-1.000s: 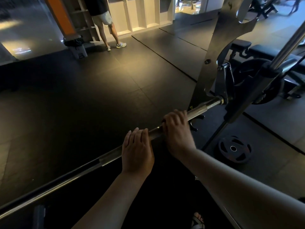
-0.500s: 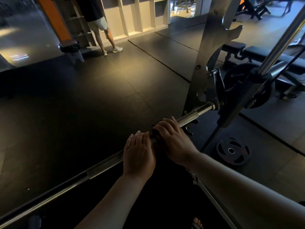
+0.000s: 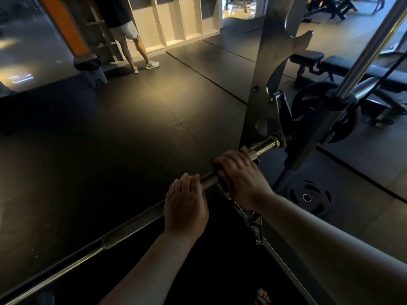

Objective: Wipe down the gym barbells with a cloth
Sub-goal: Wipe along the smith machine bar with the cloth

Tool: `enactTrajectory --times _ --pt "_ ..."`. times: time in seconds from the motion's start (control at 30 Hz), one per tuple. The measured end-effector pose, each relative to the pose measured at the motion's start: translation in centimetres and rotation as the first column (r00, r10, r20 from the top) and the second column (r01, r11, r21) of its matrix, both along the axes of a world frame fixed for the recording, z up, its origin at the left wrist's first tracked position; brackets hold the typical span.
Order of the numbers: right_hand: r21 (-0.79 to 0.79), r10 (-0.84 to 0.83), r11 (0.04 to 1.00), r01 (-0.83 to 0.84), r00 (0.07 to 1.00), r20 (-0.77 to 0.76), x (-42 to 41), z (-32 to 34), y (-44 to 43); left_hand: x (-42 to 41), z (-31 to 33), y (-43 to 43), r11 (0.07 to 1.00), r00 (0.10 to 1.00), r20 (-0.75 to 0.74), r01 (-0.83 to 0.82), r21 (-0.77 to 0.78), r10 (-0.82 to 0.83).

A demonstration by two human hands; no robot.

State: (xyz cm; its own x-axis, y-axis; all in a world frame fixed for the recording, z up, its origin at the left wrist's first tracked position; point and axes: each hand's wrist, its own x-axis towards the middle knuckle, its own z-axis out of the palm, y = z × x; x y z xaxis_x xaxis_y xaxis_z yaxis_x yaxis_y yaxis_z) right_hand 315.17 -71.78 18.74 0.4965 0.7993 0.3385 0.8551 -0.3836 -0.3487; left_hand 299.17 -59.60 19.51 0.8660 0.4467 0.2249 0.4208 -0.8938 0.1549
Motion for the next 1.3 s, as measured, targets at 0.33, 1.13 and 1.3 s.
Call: enactTrajectory --times 0.33,1.13,1.3 --pt "-0.073 0.089 0.994 -0.082 0.992 0.091 -0.5 -0.5 0.1 1.6 0.1 -0.6 1.0 0.999 -0.05 0.003 -0.028 -0.005" --pt "0.149 -0.101 0.984 0.099 0.995 0.002 5.2 -2.4 -4.5 3.6 0.1 -1.1 0.999 1.0 -0.011 0.006 -0.054 -0.007" --pt "0.008 -0.174 0.984 0.176 0.977 -0.125 7.9 1.2 -1.6 4.0 0.5 -1.4 0.998 0.999 -0.035 -0.002 -0.062 0.0"
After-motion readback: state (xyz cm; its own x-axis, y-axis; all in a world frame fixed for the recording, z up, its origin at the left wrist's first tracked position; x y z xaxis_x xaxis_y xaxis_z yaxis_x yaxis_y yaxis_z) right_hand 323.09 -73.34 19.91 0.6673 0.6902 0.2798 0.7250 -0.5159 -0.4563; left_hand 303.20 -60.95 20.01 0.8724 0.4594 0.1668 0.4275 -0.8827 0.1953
